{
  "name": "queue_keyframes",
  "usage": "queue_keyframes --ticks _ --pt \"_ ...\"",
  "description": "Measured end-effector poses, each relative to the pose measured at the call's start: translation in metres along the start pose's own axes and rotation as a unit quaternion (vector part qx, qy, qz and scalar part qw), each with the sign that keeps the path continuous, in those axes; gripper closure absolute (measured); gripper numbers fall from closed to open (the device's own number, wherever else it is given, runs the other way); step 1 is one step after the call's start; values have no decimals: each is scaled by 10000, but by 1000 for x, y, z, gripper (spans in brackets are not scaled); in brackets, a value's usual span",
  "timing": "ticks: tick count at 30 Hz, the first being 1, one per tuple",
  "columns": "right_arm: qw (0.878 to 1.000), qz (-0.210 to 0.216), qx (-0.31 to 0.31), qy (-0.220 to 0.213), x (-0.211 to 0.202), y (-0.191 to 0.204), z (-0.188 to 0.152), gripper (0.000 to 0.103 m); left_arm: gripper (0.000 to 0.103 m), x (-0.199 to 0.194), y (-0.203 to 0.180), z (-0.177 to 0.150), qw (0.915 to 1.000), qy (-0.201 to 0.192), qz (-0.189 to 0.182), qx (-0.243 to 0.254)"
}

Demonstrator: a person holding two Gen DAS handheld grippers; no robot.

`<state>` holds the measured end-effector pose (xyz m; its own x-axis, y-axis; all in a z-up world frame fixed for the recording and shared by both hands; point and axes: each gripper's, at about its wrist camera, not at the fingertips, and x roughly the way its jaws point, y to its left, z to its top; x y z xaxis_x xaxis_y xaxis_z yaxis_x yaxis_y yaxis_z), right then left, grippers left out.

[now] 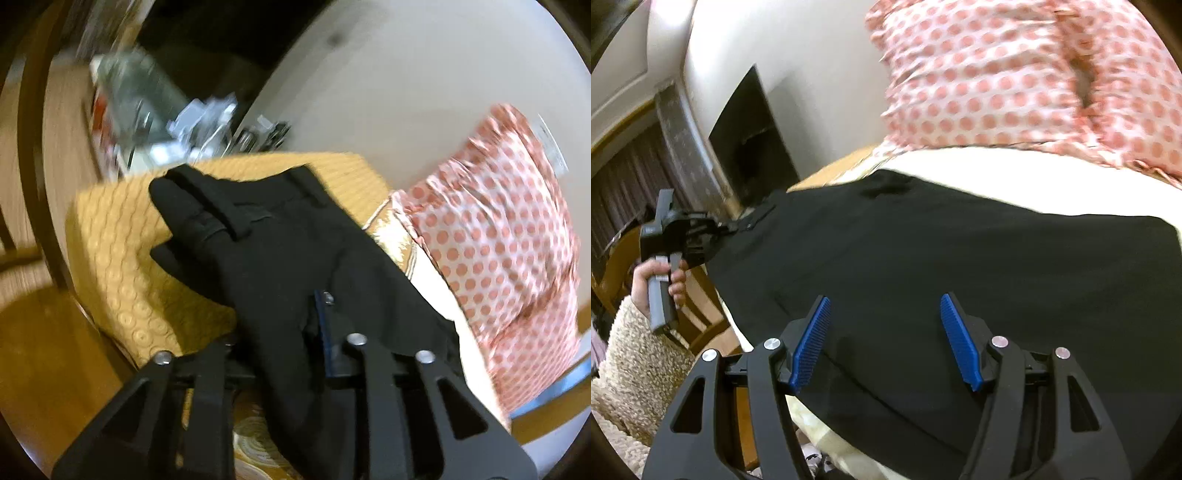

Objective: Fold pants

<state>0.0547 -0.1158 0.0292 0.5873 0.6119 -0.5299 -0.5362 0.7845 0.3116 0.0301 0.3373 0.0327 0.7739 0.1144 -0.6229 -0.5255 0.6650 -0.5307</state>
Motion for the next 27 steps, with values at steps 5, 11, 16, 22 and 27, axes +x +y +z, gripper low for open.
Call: queue_keyframes --ticks 5,11,16,22,27 --pt "9971 -428 402 -478 -47 -38 -3 37 87 -34 -70 -7 9921 -514 -12 1143" --pt "9835 -1116 1011 -1001 -102 -90 -13 36 87 -69 -202 -55 9545 -706 -835 2776" --pt "9658 -1631 1537 -1301 -142 -125 -29 36 87 -90 -304 -152 8832 -379 -2116 4167" --pt "9549 -1923 1869 -1272 -159 -149 -48 36 88 -56 -333 -308 7763 922 -2441 5738" --pt "9531 -1969 1918 -1269 -161 -156 -53 36 88 -47 -323 -314 7824 1082 -2404 5642"
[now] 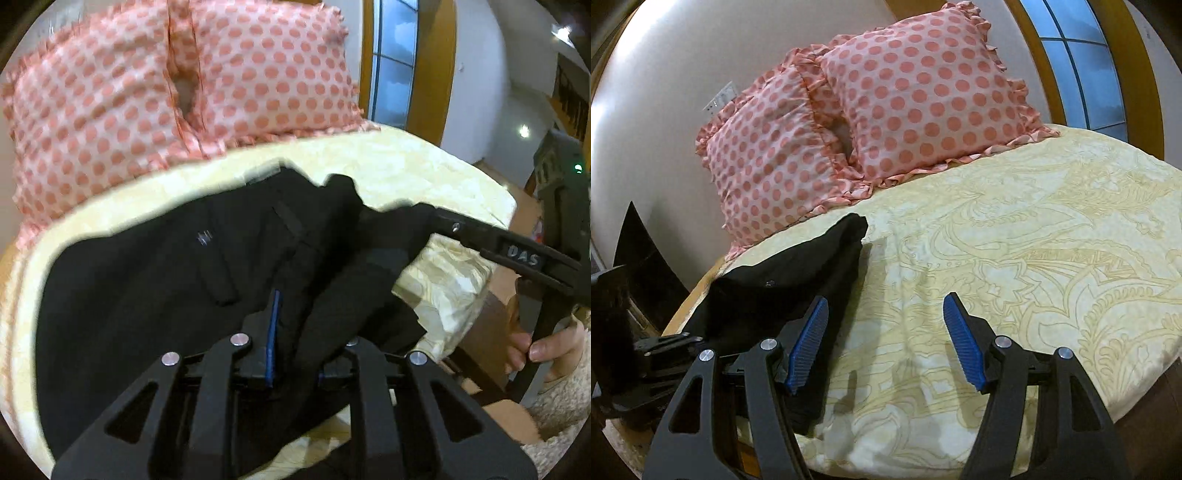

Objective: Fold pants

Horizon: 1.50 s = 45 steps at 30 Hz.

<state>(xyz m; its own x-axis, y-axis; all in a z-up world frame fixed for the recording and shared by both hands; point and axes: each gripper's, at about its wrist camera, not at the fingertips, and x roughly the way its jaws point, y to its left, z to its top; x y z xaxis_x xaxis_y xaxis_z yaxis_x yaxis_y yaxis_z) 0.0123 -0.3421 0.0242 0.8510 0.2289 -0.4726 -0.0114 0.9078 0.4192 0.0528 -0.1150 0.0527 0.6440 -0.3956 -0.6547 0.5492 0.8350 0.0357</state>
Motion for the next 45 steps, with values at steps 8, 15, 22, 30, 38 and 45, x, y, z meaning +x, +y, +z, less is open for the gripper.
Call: queue_keyframes --ticks 8,15,22,30,38,45 --pt "9999 109 -64 -67 2 7 4 36 86 -21 0 -8 9996 123 249 37" --pt "9977 600 290 80 4 7 24 35 49 -40 7 -30 9987 -102 -487 -131" --pt "9872 1193 529 913 45 24 39 30 12 -68 120 -34 9751 -648 -128 -2115" --pt "9831 783 217 1638 92 43 36 32 13 -38 141 -51 9758 -31 595 -2106" --pt "9798 784 -345 1807 101 58 26 53 12 -35 144 -61 9764 -44 453 -2111" --pt "9772 1029 -435 1805 108 57 25 69 12 -46 152 -52 9728 -124 145 -2308"
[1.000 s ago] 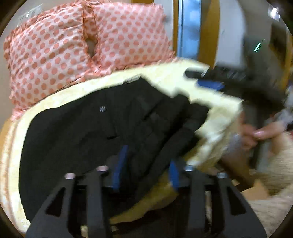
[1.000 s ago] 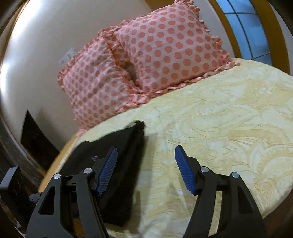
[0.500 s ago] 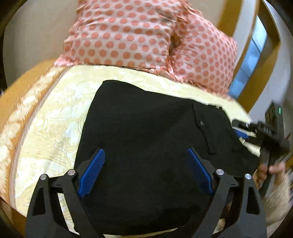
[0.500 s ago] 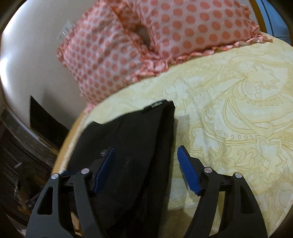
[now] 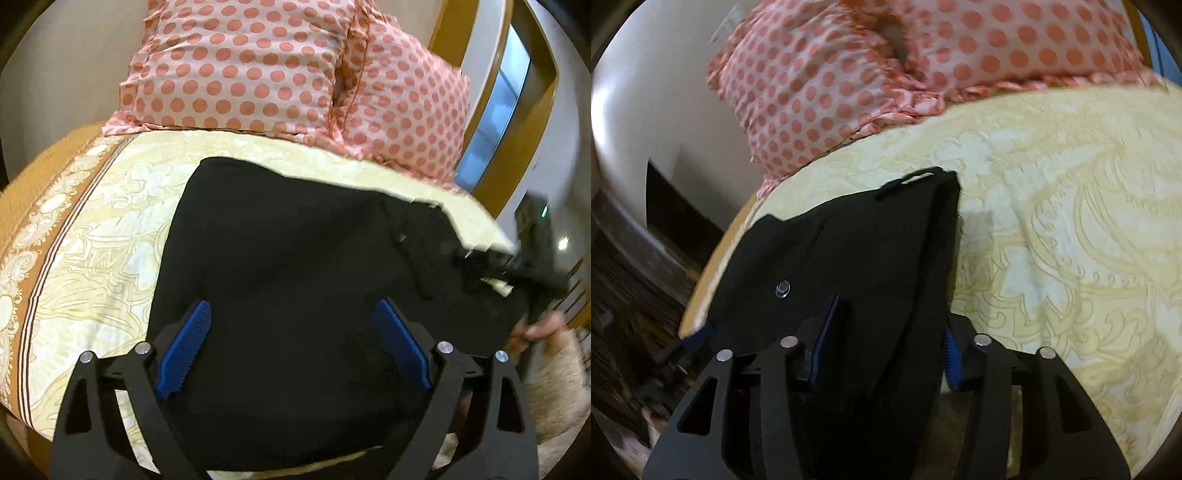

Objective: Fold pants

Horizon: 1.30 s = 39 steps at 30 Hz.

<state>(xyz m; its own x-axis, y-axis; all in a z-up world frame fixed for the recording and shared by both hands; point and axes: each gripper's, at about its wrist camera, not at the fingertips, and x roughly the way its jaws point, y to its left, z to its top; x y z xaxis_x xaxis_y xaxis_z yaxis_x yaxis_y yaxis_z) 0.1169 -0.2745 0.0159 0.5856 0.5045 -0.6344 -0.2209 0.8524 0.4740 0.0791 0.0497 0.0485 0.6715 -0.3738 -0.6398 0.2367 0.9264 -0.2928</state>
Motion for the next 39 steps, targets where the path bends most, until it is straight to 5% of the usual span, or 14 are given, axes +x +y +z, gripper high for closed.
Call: queue_keyframes --ticks 3,8,14,18,19,21,22,23,33,39 --pt "9985 274 -421 -213 -12 13 -1 81 12 -17 19 21 9988 -212 -168 -412" --pt "9987 195 -462 -111 -6 12 2 81 13 -6 59 57 9953 5 -67 -966" --pt "9993 279 162 162 4 -11 7 61 31 56 83 77 9874 1044 -224 -1165" --pt "9987 398 255 181 9 -16 8 58 38 72 71 79 9878 1214 -236 -946" --pt "9987 439 197 140 8 -15 7 63 42 74 66 79 9884 1231 -193 -872" --pt "9985 539 8 55 5 -9 6 79 65 72 59 77 9911 1128 37 -712" --pt "9985 527 -123 -25 2 -4 7 81 84 70 57 78 9920 1091 96 -622" --pt "9983 537 -191 -76 -1 -1 8 83 91 66 56 79 9927 1053 77 -581" --pt "9962 357 -722 -327 -1 18 57 86 92 63 43 112 9962 803 117 -309" --pt "9875 -155 -1004 -1203 9 15 121 86 92 97 24 179 9985 269 461 133"
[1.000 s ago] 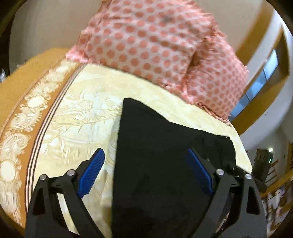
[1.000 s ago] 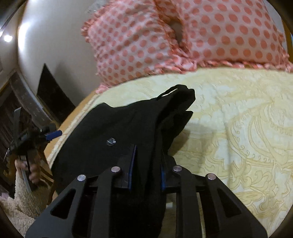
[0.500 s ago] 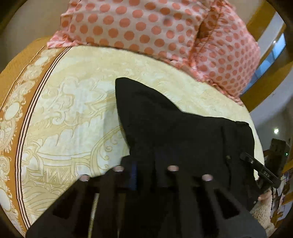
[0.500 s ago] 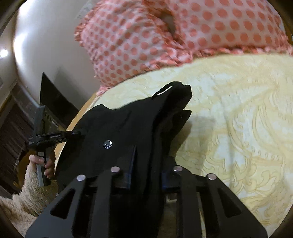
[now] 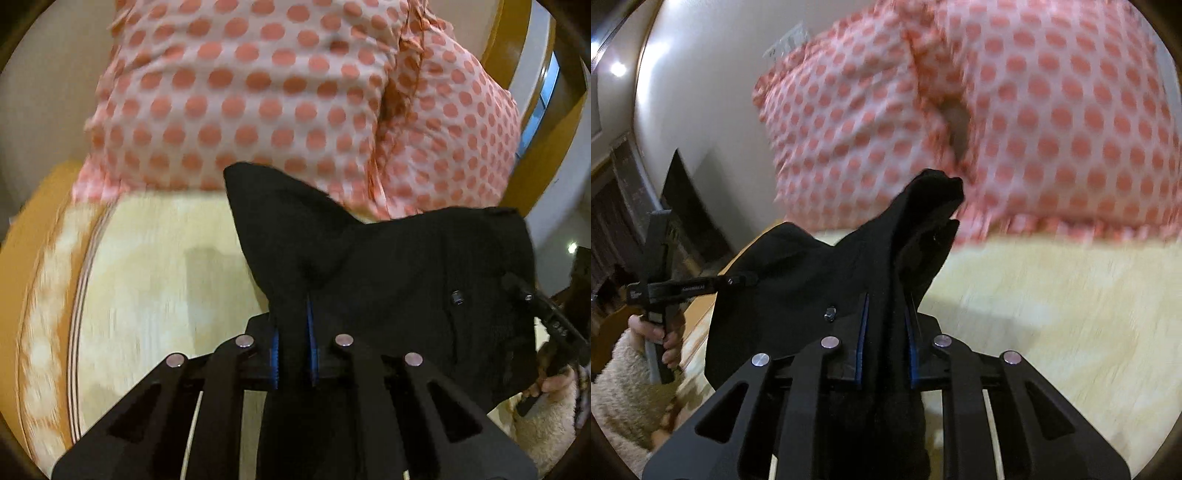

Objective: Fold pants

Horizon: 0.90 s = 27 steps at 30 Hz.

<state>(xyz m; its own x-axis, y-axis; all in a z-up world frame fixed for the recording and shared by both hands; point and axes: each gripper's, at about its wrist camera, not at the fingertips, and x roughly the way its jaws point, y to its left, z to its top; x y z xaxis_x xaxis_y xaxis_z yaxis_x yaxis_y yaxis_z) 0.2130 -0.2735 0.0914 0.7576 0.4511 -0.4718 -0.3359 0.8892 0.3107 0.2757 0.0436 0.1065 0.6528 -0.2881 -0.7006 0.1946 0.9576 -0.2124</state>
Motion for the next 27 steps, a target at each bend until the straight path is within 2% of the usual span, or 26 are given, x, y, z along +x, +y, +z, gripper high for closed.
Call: queue_keyframes --ticks 3,5,8,9,11,13,15,16,17,18,19,20,22,23,25,27 --pt "9993 -344 129 -10 28 -22 10 86 92 32 0 27 9999 -61 110 -15" --pt "9974 -585 281 315 51 -37 5 86 92 59 0 35 9997 177 172 -91" --pt "9901 -973 507 876 79 -52 -8 86 90 97 -2 31 9972 618 426 -35" --pt "9876 -1059 633 971 84 -57 -12 85 89 106 -2 27 9964 685 504 -28" --pt "9855 -1130 761 1007 87 -59 -15 84 81 117 -1 22 9952 722 653 -98" --pt "9821 -1365 726 1077 91 -57 -16 77 77 118 -4 22 9945 662 814 -75" --pt "9788 -1618 616 1097 89 -53 -17 55 73 111 -4 23 9944 598 858 -131" --pt "9753 -1863 569 1041 80 -52 -16 49 72 102 -5 23 9946 507 891 -155" --pt "9733 -2035 548 912 70 -51 -16 41 63 91 -8 23 9946 371 960 -126" --pt "9704 -2258 520 686 56 -51 -16 41 56 78 -11 21 9945 211 1019 -82" --pt "9670 -2491 456 291 34 -45 -14 41 36 56 -18 16 9946 -89 1037 -13" --pt "9673 -2499 419 96 22 -41 -13 41 21 44 -19 10 9947 -248 999 20" --pt "9771 -2109 241 -104 3 -23 -16 41 15 18 -35 -4 9961 -495 707 182" --pt "9826 -1857 45 8 1 -10 -20 40 13 11 -44 -11 9970 -492 519 292" --pt "9860 -1614 -289 316 7 11 -31 40 6 5 -60 -28 9979 -361 214 486" --pt "9849 -1483 -520 733 21 26 -44 40 6 12 -73 -43 9977 -79 89 665"
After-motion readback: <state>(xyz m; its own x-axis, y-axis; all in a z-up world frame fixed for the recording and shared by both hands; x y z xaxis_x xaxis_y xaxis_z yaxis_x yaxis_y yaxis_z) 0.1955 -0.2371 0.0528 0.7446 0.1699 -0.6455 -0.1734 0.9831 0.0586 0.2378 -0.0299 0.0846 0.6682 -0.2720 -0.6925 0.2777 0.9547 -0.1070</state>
